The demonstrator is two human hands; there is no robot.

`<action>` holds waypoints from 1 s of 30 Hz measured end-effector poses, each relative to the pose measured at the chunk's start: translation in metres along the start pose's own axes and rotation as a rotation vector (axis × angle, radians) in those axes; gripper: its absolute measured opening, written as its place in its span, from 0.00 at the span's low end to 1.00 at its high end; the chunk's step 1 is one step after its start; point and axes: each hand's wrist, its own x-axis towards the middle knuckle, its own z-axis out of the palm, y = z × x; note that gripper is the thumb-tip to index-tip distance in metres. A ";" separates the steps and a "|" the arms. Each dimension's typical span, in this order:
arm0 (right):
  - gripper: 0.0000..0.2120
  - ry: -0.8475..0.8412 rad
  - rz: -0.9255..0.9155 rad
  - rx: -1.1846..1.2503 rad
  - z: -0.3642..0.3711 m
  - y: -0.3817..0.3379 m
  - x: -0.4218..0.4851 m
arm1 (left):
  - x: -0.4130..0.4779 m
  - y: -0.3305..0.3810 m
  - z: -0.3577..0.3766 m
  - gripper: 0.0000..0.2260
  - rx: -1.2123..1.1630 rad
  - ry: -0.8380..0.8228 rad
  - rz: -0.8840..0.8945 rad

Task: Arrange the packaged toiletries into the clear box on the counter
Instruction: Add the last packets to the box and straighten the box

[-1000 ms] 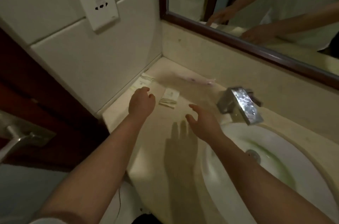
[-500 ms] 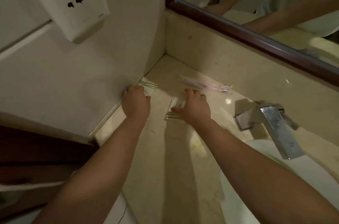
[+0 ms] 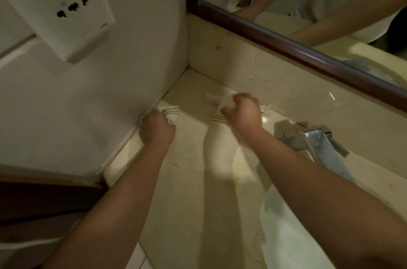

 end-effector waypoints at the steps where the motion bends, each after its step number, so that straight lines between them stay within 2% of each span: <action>1: 0.24 -0.012 0.021 -0.008 -0.003 0.005 0.005 | -0.001 -0.002 0.001 0.16 0.008 -0.007 0.009; 5: 0.22 -0.123 0.053 -0.096 -0.005 0.012 0.014 | -0.006 -0.006 0.004 0.19 0.016 -0.029 0.021; 9: 0.17 -0.141 0.046 -0.188 -0.005 0.015 0.002 | -0.015 -0.005 0.002 0.18 -0.024 -0.022 0.081; 12: 0.15 -0.173 0.069 -0.133 -0.006 0.019 -0.017 | -0.025 0.006 -0.003 0.11 -0.168 -0.080 0.114; 15: 0.15 -0.172 0.089 -0.061 -0.007 0.024 -0.040 | -0.041 0.022 -0.006 0.10 -0.382 -0.206 0.059; 18: 0.17 -0.140 0.079 -0.002 -0.018 0.028 -0.072 | -0.064 0.037 -0.010 0.07 -0.412 -0.251 0.095; 20: 0.09 -0.101 0.078 0.035 -0.032 0.036 -0.096 | -0.082 0.050 -0.014 0.05 -0.464 -0.295 0.109; 21: 0.01 -0.085 0.067 0.048 -0.040 0.041 -0.109 | -0.090 0.056 -0.016 0.05 -0.520 -0.340 0.101; 23: 0.09 -0.037 0.076 0.080 -0.058 0.058 -0.140 | -0.115 0.074 -0.022 0.07 -0.682 -0.511 0.048; 24: 0.09 -0.008 0.087 0.116 -0.070 0.072 -0.160 | -0.135 0.086 -0.023 0.09 -0.757 -0.622 0.026; 26: 0.04 0.027 0.075 0.134 -0.083 0.090 -0.188 | -0.163 0.103 -0.030 0.09 -0.881 -0.776 0.011; 28: 0.08 0.088 0.085 0.136 -0.099 0.115 -0.226 | -0.202 0.121 -0.029 0.06 -0.933 -0.900 0.060; 30: 0.07 0.148 0.111 0.122 -0.114 0.145 -0.267 | -0.247 0.135 -0.023 0.06 -0.902 -0.998 0.156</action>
